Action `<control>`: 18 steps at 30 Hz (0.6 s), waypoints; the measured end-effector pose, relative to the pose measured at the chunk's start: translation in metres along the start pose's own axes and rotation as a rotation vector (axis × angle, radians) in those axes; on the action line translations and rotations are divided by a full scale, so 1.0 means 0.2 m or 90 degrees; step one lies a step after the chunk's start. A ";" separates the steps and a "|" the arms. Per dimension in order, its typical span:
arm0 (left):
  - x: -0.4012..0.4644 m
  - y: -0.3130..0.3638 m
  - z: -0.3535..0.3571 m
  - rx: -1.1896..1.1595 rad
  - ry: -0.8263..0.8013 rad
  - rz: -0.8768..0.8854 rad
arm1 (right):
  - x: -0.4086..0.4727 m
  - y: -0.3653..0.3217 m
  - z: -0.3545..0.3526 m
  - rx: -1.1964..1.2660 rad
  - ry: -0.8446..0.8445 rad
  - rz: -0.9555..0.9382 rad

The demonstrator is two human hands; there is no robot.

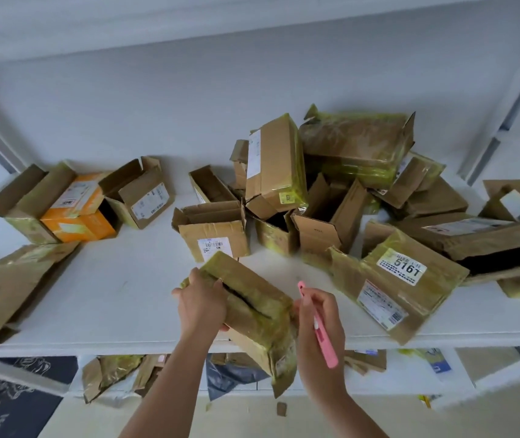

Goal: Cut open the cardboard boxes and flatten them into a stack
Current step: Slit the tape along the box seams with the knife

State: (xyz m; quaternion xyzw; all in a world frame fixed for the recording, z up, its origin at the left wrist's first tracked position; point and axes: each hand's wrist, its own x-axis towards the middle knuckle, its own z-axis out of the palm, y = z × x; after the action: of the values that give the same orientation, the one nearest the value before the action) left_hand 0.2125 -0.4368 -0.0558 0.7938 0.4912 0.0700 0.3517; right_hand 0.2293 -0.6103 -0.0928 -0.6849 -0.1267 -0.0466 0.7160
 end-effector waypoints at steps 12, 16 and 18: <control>-0.04 -0.06 -0.08 -0.042 0.079 -0.117 | 0.27 0.03 0.08 0.000 -0.115 -0.115; 0.02 -0.06 -0.12 0.320 0.117 0.063 | 0.32 0.08 0.10 0.005 -0.143 -0.090; 0.07 -0.07 -0.11 0.303 0.053 0.299 | 0.31 0.08 0.13 0.016 -0.157 -0.086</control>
State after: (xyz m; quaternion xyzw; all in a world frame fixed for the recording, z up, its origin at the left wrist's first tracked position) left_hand 0.1991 -0.4108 -0.0514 0.9417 0.3112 0.0650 0.1101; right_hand 0.2908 -0.5778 -0.0928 -0.6666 -0.2600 -0.0083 0.6985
